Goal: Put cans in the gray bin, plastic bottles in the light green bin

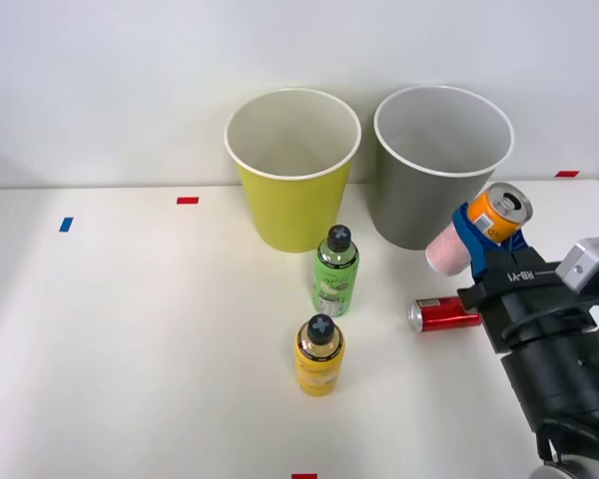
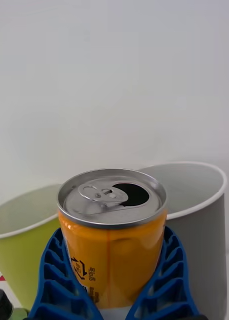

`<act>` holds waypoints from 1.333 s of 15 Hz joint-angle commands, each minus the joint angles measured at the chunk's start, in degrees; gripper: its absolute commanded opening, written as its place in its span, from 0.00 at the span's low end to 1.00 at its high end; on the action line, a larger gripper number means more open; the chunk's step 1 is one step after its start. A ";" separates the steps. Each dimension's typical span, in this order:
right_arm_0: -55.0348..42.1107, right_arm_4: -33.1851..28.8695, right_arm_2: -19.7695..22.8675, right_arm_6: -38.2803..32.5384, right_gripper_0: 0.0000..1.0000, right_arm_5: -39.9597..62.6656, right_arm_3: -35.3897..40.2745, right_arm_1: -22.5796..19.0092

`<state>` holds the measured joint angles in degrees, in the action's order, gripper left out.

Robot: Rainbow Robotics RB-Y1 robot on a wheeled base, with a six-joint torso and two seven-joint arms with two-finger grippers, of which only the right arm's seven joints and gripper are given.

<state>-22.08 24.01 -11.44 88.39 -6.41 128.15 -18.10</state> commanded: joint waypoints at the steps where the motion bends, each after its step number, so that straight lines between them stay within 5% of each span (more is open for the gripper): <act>1: 3.71 0.86 0.89 -0.94 0.00 0.17 0.00 0.44; 10: 24.37 2.79 12.84 -4.45 0.00 25.39 -0.18 3.87; 20: 43.61 -1.07 12.84 -1.38 0.00 20.12 -24.96 2.81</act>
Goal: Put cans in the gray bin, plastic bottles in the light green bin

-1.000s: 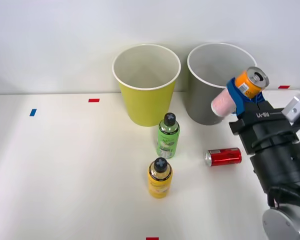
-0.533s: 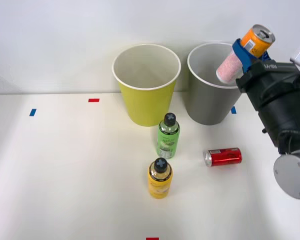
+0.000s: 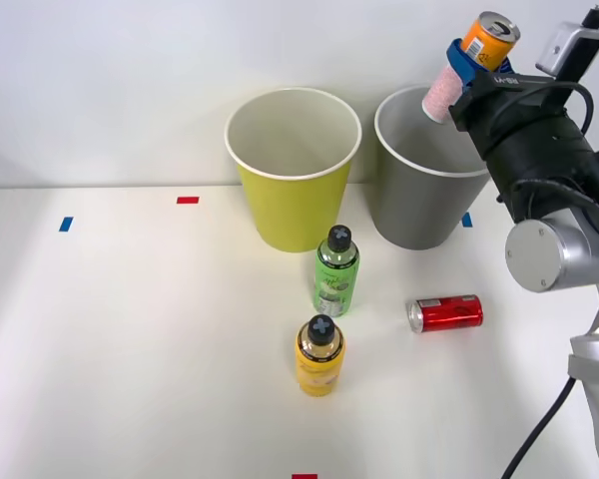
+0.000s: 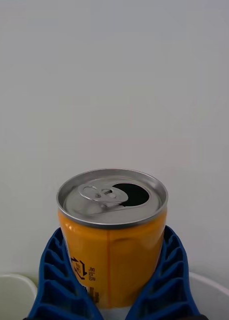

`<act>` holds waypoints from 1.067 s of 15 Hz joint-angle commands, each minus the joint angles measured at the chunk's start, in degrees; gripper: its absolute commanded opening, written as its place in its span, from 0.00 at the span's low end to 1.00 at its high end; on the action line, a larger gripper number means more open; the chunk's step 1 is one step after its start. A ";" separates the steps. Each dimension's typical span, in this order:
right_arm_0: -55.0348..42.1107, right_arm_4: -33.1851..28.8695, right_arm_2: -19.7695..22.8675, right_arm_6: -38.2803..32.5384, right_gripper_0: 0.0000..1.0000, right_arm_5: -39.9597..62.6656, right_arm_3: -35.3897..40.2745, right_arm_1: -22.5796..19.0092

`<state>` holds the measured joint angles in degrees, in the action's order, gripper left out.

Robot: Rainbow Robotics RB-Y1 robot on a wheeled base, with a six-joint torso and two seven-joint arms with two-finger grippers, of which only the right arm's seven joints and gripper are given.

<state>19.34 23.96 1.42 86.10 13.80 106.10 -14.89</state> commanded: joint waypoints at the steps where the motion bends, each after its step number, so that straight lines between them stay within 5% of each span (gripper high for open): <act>1: 2.72 -1.54 -0.01 1.18 0.00 0.00 -4.06 -0.66; 5: 3.16 -2.34 -0.10 1.88 0.03 -0.09 -5.73 -1.37; 6: 3.16 -2.42 -0.01 1.79 0.12 -0.09 -5.64 -1.37; 9: 3.07 -2.42 -0.54 1.97 0.70 0.00 -5.73 -1.01; 11: 3.16 -2.60 -0.81 2.05 0.85 -0.09 -5.73 -1.01; 16: 2.80 -2.95 -1.24 2.49 0.88 -0.18 -5.73 -1.54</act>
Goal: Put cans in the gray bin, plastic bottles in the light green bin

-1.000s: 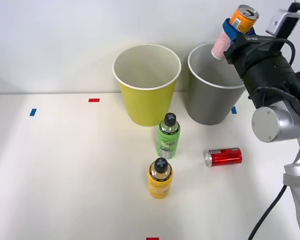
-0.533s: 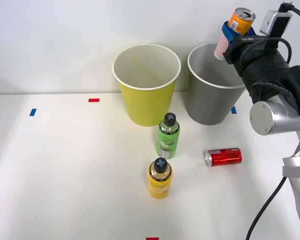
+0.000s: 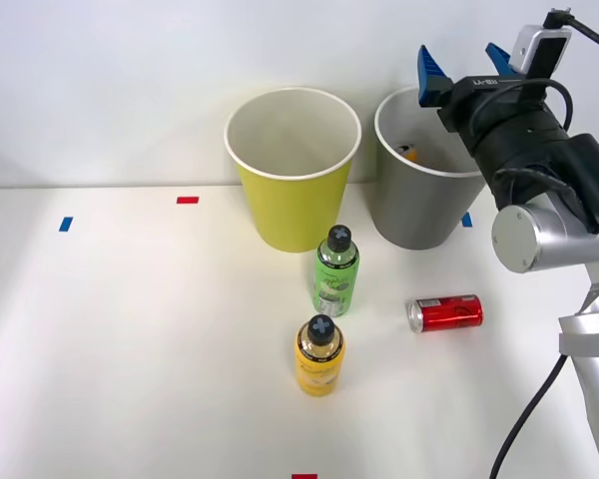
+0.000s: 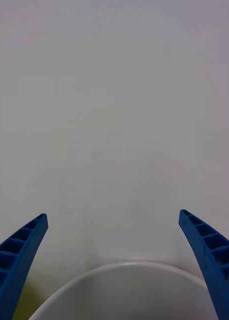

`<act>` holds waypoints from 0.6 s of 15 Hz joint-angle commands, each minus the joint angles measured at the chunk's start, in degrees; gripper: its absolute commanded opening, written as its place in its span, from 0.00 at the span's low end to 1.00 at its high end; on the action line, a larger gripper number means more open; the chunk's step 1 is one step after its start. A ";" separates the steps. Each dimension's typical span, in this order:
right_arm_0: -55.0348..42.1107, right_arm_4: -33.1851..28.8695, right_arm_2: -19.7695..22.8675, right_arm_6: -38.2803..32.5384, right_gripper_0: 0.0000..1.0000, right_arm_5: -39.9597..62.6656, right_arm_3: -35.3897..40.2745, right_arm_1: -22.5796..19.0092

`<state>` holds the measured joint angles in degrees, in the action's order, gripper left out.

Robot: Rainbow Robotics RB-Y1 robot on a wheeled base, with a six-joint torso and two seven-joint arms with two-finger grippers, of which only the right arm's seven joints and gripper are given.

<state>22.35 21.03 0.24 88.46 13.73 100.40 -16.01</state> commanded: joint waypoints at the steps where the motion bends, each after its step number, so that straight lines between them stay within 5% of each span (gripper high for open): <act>1: -0.91 -0.11 -0.06 0.22 0.88 -0.81 0.06 -1.05; 5: -9.70 1.20 -3.40 -1.89 0.88 -17.34 1.82 -3.77; 9: -22.70 1.56 -3.05 -10.06 1.00 -18.13 14.21 -6.58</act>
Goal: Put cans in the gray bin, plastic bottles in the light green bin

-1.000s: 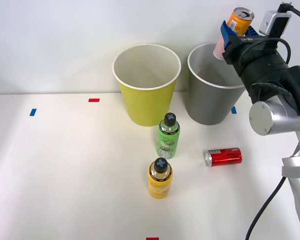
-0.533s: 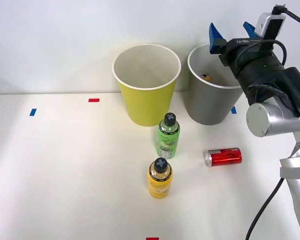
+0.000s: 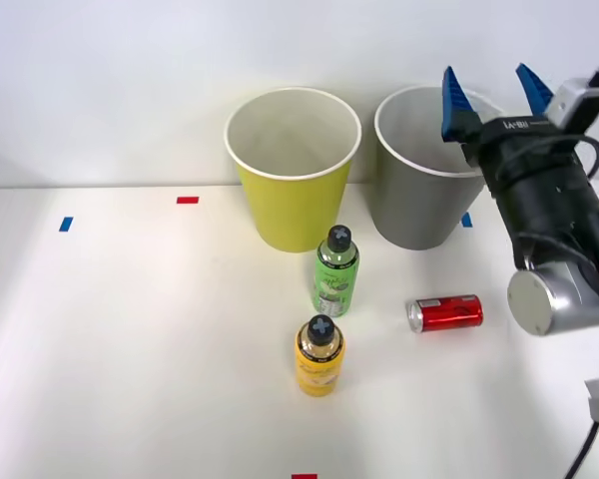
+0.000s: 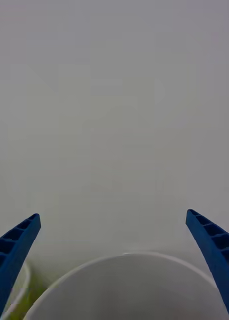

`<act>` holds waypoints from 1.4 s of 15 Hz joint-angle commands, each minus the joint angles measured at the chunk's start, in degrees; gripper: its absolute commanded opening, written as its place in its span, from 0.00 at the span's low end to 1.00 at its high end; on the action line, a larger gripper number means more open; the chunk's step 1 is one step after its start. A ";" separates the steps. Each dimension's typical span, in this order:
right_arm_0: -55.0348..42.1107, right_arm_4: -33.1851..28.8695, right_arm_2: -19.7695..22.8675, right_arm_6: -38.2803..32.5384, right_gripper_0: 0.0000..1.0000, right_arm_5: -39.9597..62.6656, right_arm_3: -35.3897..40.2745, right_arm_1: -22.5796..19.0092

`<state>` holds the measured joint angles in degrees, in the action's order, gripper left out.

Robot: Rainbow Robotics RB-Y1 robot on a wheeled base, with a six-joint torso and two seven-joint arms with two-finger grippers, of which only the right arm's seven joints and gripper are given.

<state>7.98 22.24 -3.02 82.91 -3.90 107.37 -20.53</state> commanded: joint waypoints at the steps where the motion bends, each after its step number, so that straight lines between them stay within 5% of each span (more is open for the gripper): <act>1: -12.99 0.52 0.65 -6.44 1.00 -0.58 10.41 -3.02; 6: -36.19 0.87 3.46 -11.54 1.00 -5.24 21.13 -5.40; 10: -49.02 0.96 3.55 -11.36 1.00 -7.00 21.13 -0.92; 18: -53.42 -1.68 1.44 -8.20 1.00 -7.00 15.77 6.47; 21: -53.59 -8.00 2.23 -6.53 1.00 -8.32 12.69 7.61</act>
<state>-45.26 16.81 -1.21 75.88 -11.81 120.75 -13.32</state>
